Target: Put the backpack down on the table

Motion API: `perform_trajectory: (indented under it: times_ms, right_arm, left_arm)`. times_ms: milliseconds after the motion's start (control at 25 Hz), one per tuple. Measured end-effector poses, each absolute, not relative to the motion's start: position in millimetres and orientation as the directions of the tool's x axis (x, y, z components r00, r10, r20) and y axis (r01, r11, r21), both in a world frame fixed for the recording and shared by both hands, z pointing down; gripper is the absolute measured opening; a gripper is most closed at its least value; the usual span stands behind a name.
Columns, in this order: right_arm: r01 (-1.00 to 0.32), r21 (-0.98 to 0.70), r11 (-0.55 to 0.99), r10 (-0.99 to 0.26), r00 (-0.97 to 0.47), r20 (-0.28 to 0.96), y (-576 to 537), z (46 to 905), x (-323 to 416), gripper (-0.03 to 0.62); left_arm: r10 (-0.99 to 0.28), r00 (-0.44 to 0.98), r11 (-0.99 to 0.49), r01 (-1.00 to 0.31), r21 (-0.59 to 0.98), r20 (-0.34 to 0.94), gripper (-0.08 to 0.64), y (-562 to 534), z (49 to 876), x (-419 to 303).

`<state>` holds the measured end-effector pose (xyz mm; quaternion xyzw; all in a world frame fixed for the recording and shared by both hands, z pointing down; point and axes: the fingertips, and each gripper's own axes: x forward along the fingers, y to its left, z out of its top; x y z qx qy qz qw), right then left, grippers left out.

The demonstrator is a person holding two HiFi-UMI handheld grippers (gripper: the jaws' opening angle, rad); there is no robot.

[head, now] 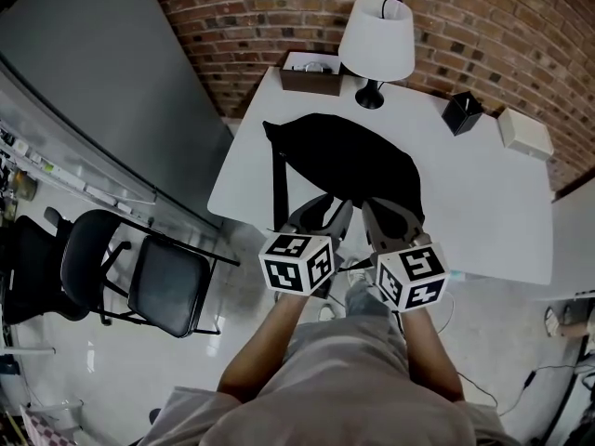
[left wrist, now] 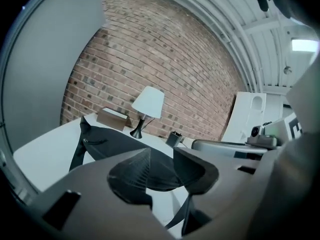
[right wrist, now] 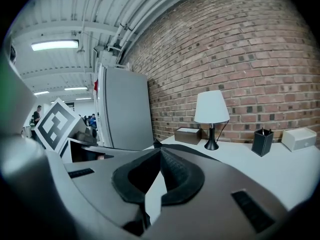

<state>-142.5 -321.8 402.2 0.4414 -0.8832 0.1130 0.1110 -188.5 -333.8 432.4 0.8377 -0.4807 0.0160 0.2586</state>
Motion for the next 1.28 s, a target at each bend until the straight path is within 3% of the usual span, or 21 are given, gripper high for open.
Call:
perform_trajectory:
  times_ms: [280,520,1280]
  right_arm:
    - [-0.809,-0.082,0.582,-0.761,-0.578,0.295,-306.5,401.4,-140.5,0.002]
    - [-0.806,-0.077,0.587,-0.759,-0.581,0.292,-297.4,400.2,-142.4,0.002]
    - [-0.804,-0.07,0.591,-0.758,-0.582,0.295,-282.9,397.9,-138.6,0.002]
  left_arm:
    - [-0.81,0.532,-0.436,-0.828,0.352,0.248,0.05,-316.9,417.6,-181.1]
    - [-0.801,0.541,-0.479,-0.836,0.27,0.255,0.017,-300.4,411.0,-172.6]
    - [-0.804,0.539,-0.463,-0.833,0.303,0.252,0.006,-285.8,410.2,-174.1]
